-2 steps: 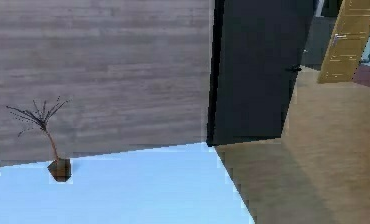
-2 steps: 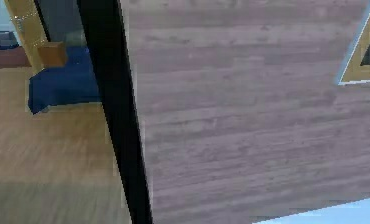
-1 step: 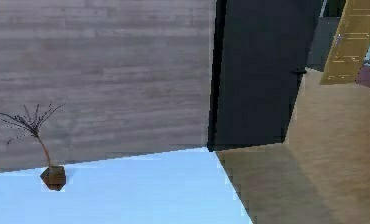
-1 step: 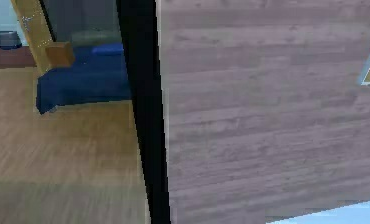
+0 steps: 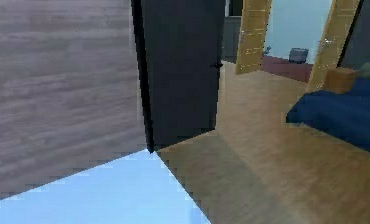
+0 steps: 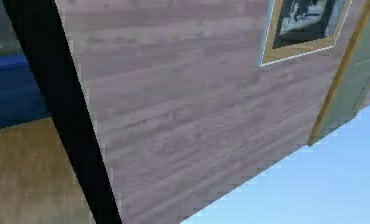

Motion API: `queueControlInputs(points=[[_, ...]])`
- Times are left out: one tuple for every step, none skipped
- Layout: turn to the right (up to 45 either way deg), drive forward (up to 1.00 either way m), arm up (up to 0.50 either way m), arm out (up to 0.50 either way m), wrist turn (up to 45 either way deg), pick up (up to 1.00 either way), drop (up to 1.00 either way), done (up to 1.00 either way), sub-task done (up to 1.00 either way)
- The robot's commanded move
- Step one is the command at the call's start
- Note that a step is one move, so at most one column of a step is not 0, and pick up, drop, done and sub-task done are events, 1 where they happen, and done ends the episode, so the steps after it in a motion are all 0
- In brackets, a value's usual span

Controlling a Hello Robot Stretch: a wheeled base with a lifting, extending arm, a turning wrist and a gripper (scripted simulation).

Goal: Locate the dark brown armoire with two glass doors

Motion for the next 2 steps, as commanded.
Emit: queueControlInputs(points=[[0.0, 0.6, 0.0, 0.0, 0.0, 0.0, 0.0, 0.0, 0.0], [30.0, 0.0, 0.0, 0.0, 0.0, 0.0, 0.0, 0.0, 0.0]])
